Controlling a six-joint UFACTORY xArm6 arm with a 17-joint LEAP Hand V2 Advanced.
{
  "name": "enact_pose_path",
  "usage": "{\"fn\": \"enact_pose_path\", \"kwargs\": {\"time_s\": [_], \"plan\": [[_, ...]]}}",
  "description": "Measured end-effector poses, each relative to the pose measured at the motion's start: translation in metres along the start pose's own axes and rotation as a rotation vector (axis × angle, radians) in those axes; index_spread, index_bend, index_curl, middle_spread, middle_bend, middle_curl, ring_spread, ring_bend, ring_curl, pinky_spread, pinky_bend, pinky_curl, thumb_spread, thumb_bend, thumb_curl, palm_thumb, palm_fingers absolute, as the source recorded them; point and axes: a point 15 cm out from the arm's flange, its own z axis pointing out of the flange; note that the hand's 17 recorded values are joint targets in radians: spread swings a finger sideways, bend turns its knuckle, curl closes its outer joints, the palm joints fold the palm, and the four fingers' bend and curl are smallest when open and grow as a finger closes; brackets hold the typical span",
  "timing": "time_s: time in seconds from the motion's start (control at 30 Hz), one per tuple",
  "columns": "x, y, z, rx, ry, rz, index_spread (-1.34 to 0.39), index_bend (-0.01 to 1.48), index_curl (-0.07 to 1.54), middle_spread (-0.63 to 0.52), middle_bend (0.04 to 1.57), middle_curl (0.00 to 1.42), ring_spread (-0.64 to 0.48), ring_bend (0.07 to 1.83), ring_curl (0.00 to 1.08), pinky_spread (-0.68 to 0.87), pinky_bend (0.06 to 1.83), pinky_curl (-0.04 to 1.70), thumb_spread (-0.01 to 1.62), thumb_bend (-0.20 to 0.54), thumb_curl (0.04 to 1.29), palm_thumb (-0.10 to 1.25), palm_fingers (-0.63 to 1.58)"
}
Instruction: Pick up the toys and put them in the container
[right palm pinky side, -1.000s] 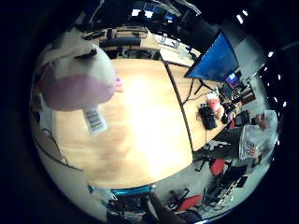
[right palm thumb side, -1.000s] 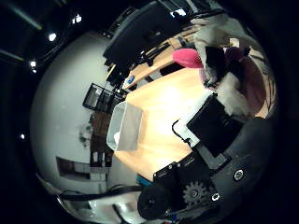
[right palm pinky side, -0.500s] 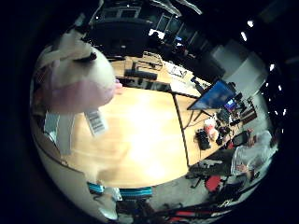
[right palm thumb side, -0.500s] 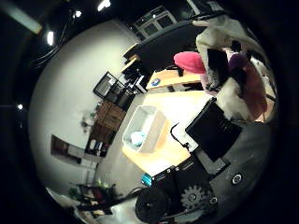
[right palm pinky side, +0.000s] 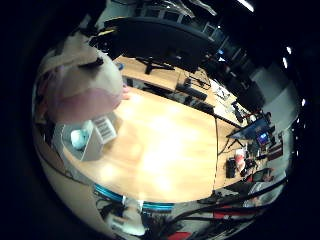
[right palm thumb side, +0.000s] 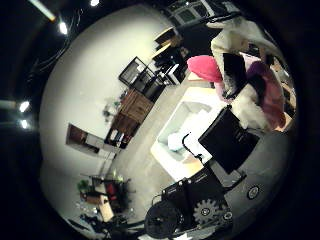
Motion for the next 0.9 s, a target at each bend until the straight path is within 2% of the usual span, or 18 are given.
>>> {"fn": "enact_pose_path", "kwargs": {"time_s": [0.27,0.9], "plan": [[-0.032,-0.009,0.038,-0.056,-0.045,-0.065,-0.38,1.12,1.10,-0.42,1.12,1.27,-0.30,1.40,0.95,-0.19,1.65,0.66,1.05,0.028,1.09,1.08,0.83],[-0.119,-0.003,0.066,-0.133,-0.114,-0.231,-0.38,1.11,1.11,-0.41,1.11,1.28,-0.30,1.37,0.98,-0.20,1.61,0.70,1.06,0.002,1.13,1.09,0.85]]}}
